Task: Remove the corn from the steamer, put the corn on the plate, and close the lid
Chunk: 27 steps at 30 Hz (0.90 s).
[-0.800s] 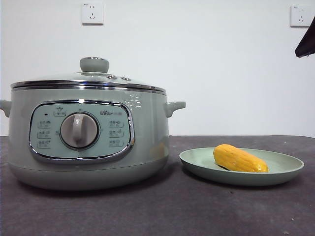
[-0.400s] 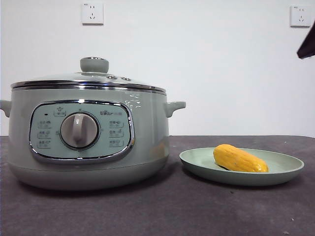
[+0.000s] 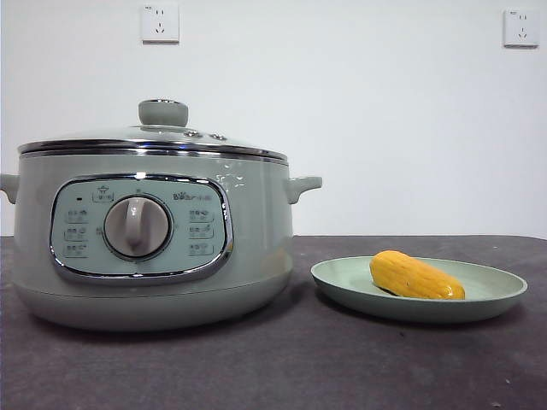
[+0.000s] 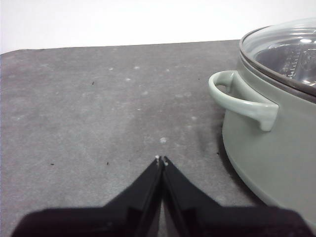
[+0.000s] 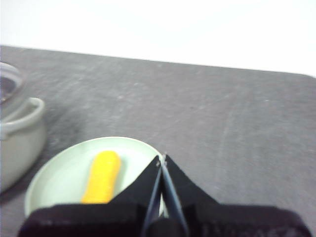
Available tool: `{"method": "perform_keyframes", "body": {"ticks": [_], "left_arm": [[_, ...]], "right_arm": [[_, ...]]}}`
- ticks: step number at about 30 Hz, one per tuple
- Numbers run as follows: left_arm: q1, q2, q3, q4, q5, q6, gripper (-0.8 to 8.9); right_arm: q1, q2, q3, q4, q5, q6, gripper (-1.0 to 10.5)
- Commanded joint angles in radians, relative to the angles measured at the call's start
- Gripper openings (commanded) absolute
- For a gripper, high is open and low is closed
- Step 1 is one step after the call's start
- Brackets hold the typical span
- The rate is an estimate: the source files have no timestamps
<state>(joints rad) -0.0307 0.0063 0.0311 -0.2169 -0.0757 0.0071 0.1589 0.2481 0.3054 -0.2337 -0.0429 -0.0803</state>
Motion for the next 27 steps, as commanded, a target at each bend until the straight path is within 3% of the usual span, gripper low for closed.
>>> {"method": "perform_keyframes", "body": {"ticks": [1, 7, 12, 27], "left_arm": [[0.004, -0.002, -0.013, -0.001, 0.002, -0.007, -0.03], [0.004, -0.002, -0.013, -0.001, 0.002, -0.007, -0.03], [0.004, -0.002, -0.013, -0.001, 0.002, -0.007, -0.03], [0.004, -0.002, -0.013, 0.000, 0.002, -0.007, -0.03]], "right_arm": [[-0.073, -0.106, -0.085, 0.030, -0.013, -0.014, -0.2], [-0.101, -0.242, -0.212, 0.033, -0.010, 0.000, -0.2], [-0.097, -0.247, -0.277, 0.045, -0.010, 0.023, -0.2], [-0.097, -0.246, -0.298, 0.053, -0.003, 0.085, -0.2]]}}
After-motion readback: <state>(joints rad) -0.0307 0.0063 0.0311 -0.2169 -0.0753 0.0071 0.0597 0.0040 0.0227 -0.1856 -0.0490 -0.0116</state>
